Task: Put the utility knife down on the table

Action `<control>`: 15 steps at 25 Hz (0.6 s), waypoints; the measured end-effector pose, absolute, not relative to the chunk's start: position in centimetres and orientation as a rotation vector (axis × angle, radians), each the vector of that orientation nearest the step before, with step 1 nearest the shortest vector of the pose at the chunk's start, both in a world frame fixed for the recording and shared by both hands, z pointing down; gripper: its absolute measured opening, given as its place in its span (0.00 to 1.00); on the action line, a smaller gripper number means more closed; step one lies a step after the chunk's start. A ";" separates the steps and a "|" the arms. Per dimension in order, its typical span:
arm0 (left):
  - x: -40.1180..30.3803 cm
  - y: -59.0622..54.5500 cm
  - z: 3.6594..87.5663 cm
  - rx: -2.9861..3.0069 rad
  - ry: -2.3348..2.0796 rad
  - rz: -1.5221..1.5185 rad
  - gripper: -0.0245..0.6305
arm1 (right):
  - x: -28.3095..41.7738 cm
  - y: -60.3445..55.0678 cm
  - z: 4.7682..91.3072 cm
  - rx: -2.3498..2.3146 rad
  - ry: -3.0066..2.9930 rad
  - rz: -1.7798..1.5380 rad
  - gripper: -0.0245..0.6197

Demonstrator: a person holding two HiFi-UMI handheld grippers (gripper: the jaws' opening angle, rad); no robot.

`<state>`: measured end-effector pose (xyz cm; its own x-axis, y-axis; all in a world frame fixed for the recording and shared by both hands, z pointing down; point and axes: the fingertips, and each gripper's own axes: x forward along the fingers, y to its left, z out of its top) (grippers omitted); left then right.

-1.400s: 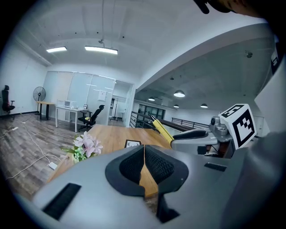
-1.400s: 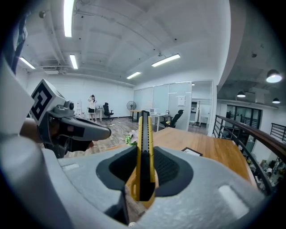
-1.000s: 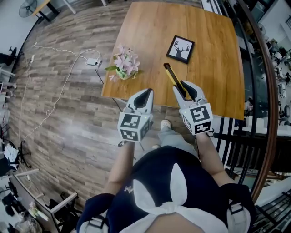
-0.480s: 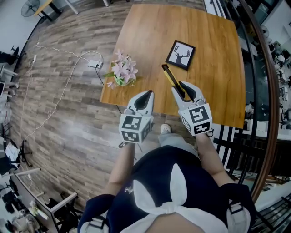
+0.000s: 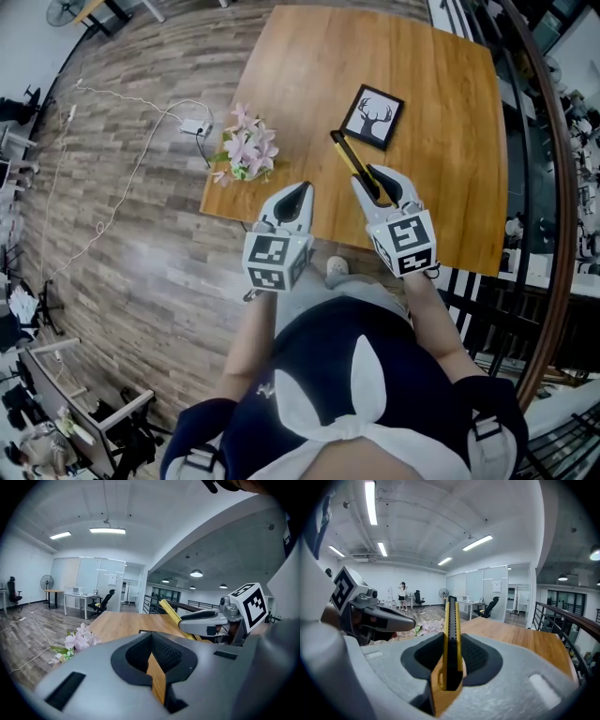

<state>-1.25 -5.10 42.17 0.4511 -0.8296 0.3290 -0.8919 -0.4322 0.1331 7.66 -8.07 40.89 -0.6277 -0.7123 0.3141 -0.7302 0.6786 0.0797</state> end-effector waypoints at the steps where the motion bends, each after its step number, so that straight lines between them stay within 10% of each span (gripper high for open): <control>1: -1.4 -5.2 42.2 2.416 -1.481 0.310 0.06 | 7.6 -8.2 41.0 1.138 -2.572 0.081 0.22; 15: -3.7 -9.1 41.7 2.439 -1.419 0.338 0.06 | 5.5 -11.1 41.1 1.160 -2.540 0.123 0.22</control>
<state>-3.74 -9.05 41.71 0.4850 -0.8027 0.3470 -0.8729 -0.4682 0.1371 5.50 -11.13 41.11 -0.6062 -0.7170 0.3441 -0.7468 0.6620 0.0637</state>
